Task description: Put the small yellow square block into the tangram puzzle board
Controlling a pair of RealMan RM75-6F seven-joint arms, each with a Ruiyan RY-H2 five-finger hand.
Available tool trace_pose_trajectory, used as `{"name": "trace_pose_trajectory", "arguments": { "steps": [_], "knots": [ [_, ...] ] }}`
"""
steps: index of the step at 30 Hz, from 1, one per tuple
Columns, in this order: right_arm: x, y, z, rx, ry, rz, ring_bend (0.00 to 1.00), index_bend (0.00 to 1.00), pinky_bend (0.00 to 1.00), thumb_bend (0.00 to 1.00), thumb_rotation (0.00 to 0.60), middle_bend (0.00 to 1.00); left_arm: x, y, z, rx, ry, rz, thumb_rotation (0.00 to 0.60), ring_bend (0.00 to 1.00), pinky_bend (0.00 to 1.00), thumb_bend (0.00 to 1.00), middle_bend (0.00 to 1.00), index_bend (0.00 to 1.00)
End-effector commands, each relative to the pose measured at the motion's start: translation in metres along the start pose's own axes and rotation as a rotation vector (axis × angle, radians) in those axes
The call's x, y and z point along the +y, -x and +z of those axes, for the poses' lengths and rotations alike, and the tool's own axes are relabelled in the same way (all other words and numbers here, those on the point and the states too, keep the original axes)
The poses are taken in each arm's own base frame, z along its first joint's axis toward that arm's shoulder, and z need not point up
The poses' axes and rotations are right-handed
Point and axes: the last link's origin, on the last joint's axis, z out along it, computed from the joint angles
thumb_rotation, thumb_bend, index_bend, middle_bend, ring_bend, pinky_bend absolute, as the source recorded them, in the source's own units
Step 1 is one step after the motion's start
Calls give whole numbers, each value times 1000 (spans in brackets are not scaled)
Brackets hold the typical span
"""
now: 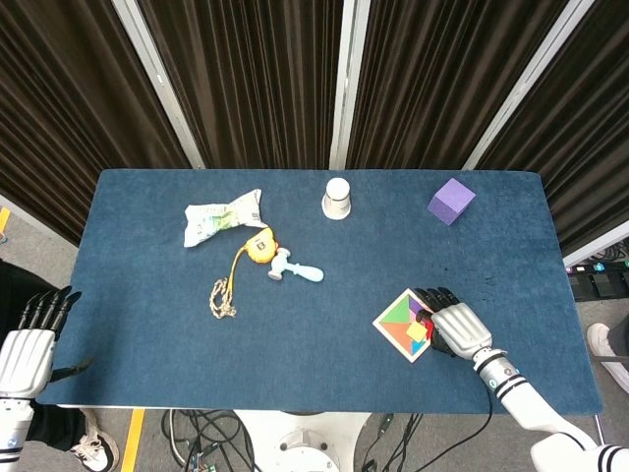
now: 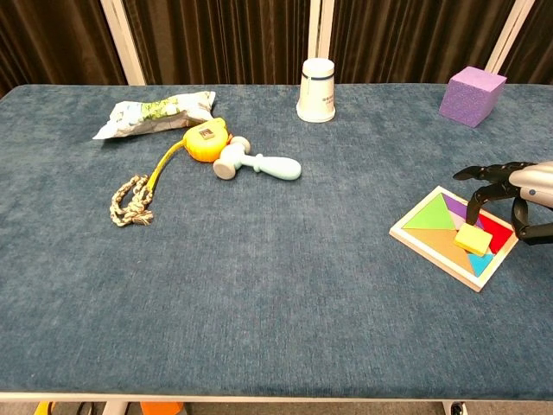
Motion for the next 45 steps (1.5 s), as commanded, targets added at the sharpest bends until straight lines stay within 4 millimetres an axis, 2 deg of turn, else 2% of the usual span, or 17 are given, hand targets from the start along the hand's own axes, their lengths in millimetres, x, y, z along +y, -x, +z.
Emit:
{"name": "trace_pose_trajectory", "arguments": {
  "steps": [1,13,21,30,45],
  "knots": [
    [-1,0,1,-1,-3,-1,0,327,0,1000,326,0,0,0,0,-1,0,0,600,0,52,0,40,96],
    [-6,-4,4,16,-18,-15,0,319,0,1000,343,0,-2,0,-1,2,-3,-4,600,0,52,0,40,96],
    [-17,-16,-13,59,-83,-46,0,314,0,1000,346,0,1,-1,0,6,7,-1,600,0,52,0,40,96],
    [-26,-3,-24,10,-123,-59,0,347,0,1000,357,0,4,-3,0,8,13,4,600,0,52,0,40,96],
    [-21,7,-25,-16,-107,-72,0,387,0,1000,362,0,1,1,0,-1,4,-1,600,0,52,0,40,96]
  ]
}}
